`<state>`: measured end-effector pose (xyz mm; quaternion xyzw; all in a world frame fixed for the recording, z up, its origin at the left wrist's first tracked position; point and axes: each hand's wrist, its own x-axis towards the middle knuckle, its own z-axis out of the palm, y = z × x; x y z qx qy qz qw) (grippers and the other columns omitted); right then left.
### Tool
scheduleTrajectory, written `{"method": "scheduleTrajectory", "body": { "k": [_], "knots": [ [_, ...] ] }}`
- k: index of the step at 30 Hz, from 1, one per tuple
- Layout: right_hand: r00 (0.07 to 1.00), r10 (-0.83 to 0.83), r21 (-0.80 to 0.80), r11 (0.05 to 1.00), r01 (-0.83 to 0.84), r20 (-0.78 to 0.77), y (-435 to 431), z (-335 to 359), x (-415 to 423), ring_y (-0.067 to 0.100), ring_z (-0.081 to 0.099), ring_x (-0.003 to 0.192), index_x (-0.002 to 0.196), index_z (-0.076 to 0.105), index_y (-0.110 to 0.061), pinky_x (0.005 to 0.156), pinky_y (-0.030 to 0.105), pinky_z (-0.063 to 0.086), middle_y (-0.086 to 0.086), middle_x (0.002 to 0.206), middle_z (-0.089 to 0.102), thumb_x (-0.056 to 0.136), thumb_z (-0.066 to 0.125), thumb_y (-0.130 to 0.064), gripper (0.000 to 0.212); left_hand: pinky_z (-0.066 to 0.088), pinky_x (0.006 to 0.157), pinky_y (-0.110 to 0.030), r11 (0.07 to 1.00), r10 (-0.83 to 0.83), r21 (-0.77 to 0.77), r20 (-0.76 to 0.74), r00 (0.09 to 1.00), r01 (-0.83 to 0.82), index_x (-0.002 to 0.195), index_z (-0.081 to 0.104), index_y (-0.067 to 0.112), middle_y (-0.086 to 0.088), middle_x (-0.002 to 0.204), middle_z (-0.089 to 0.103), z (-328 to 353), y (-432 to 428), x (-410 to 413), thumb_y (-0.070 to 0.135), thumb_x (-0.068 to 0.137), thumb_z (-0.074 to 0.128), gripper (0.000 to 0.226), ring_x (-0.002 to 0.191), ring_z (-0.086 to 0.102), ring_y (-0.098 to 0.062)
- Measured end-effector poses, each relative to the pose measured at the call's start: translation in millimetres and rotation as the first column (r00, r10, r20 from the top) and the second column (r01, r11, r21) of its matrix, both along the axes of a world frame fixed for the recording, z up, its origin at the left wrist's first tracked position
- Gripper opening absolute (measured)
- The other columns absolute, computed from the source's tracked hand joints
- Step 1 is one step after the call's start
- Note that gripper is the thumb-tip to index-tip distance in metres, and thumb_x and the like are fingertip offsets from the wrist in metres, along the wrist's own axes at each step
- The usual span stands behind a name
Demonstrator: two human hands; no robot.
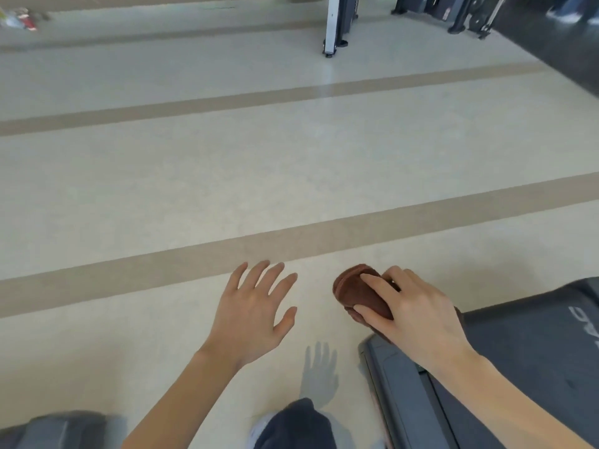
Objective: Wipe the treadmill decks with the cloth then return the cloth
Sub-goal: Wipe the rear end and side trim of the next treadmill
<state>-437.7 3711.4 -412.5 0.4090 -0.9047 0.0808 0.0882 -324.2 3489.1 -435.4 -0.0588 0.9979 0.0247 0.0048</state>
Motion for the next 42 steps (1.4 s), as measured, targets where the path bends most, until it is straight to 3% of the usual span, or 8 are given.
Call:
{"method": "scheduleTrajectory", "body": {
  "k": [11,16,24,28,34,42],
  "knots": [
    [0.954,-0.241,0.077,0.970,0.231,0.180,-20.0,266.1,13.2,0.020,0.058,0.059,0.107,0.068,-0.017,0.039,0.027,0.047,0.003,0.080,0.061,0.074,0.075,-0.043,0.043,0.043,0.099,-0.045,0.981,-0.145,0.126,-0.030,0.989,0.148,0.120,0.062,0.019,-0.005,0.127,0.060,289.5,-36.0,-41.0,0.044,0.087,0.036,0.049,0.116,0.056,-0.028],
    [0.914,-0.369,0.032,0.929,0.369,0.169,-14.5,348.3,18.6,0.020,0.058,0.061,0.110,0.067,-0.016,0.041,0.026,0.045,0.003,0.081,0.060,0.078,0.069,-0.042,0.041,0.041,0.100,-0.046,0.948,-0.291,0.112,-0.072,0.954,0.297,0.122,0.060,0.019,-0.003,0.129,0.058,374.4,-45.8,-65.3,0.043,0.088,0.037,0.048,0.118,0.055,-0.027],
    [0.839,-0.521,0.003,0.850,0.527,0.158,9.6,396.4,1.6,0.019,0.059,0.068,0.116,0.064,-0.021,0.047,0.025,0.046,-0.001,0.086,0.059,0.082,0.065,-0.044,0.041,0.041,0.101,-0.048,0.806,-0.588,0.057,-0.045,0.808,0.589,0.123,0.059,0.020,-0.004,0.129,0.059,401.9,-24.3,-135.7,0.043,0.087,0.035,0.049,0.119,0.054,-0.026],
    [0.782,-0.599,-0.012,0.792,0.610,0.174,17.8,396.2,-27.5,0.020,0.060,0.072,0.118,0.064,-0.019,0.049,0.031,0.053,0.001,0.088,0.060,0.085,0.054,-0.047,0.044,0.043,0.100,-0.047,0.744,-0.665,0.054,-0.034,0.746,0.666,0.120,0.062,0.019,-0.004,0.126,0.061,403.5,-17.7,-189.1,0.042,0.086,0.037,0.048,0.117,0.056,-0.025],
    [0.673,-0.702,-0.077,0.677,0.732,0.234,0.6,391.5,-102.0,0.022,0.060,0.073,0.117,0.065,-0.020,0.050,0.035,0.053,0.002,0.088,0.060,0.084,0.059,-0.046,0.042,0.039,0.104,-0.044,0.693,-0.717,0.094,-0.001,0.697,0.714,0.125,0.059,0.022,0.000,0.131,0.057,417.7,-25.9,-295.5,0.043,0.088,0.034,0.049,0.122,0.052,-0.023],
    [0.567,-0.804,-0.125,0.553,0.824,0.179,-24.4,393.7,-194.4,0.021,0.058,0.069,0.108,0.068,-0.017,0.052,0.026,0.047,0.003,0.084,0.059,0.077,0.073,-0.040,0.039,0.036,0.106,-0.043,0.587,-0.804,0.153,-0.009,0.595,0.795,0.128,0.055,0.022,0.001,0.136,0.052,425.2,-23.3,-424.5,0.044,0.088,0.032,0.051,0.126,0.048,-0.022]
  ]
}}
